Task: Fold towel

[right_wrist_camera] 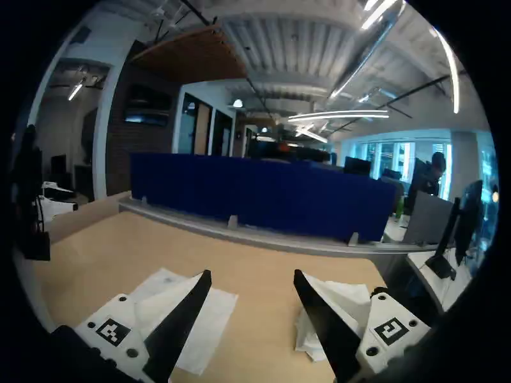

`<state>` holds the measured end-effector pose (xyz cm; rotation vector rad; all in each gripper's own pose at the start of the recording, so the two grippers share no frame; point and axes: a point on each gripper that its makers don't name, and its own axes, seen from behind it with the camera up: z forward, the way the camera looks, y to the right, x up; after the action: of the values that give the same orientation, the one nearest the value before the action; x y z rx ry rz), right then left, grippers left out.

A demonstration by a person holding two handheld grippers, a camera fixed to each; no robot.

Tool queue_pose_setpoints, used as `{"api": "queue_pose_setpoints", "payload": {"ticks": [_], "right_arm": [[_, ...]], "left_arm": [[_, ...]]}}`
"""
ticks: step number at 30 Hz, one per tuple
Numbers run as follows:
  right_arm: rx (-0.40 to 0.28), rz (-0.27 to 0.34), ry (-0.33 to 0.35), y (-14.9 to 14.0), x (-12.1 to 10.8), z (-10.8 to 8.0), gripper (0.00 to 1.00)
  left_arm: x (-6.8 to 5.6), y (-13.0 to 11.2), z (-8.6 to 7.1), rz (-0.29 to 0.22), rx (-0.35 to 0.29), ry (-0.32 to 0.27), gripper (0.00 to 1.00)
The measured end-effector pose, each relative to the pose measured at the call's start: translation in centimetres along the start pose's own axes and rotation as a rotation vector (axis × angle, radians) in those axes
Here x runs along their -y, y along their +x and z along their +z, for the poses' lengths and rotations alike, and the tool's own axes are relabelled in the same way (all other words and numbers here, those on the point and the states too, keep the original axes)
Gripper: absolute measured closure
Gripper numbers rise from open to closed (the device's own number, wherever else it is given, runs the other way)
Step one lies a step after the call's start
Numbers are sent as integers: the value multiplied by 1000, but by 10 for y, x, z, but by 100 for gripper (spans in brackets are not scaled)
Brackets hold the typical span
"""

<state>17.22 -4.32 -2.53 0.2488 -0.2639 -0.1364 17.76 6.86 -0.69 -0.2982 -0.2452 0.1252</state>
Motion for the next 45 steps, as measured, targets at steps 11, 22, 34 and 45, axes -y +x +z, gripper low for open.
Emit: {"api": "queue_pose_setpoints", "payload": {"ticks": [11, 22, 34, 45], "right_arm": [[140, -76, 210, -23, 42, 0, 0], [242, -94, 261, -74, 60, 13, 0], [359, -104, 308, -152, 81, 33, 1], [448, -107, 343, -211, 91, 36, 0]], "left_arm": [[-41, -29, 10, 62, 135, -185, 6], [-63, -83, 19, 102, 226, -258, 6], [-84, -171, 30, 138, 374, -332, 6], [-101, -236, 41, 181, 483, -396, 6]]}}
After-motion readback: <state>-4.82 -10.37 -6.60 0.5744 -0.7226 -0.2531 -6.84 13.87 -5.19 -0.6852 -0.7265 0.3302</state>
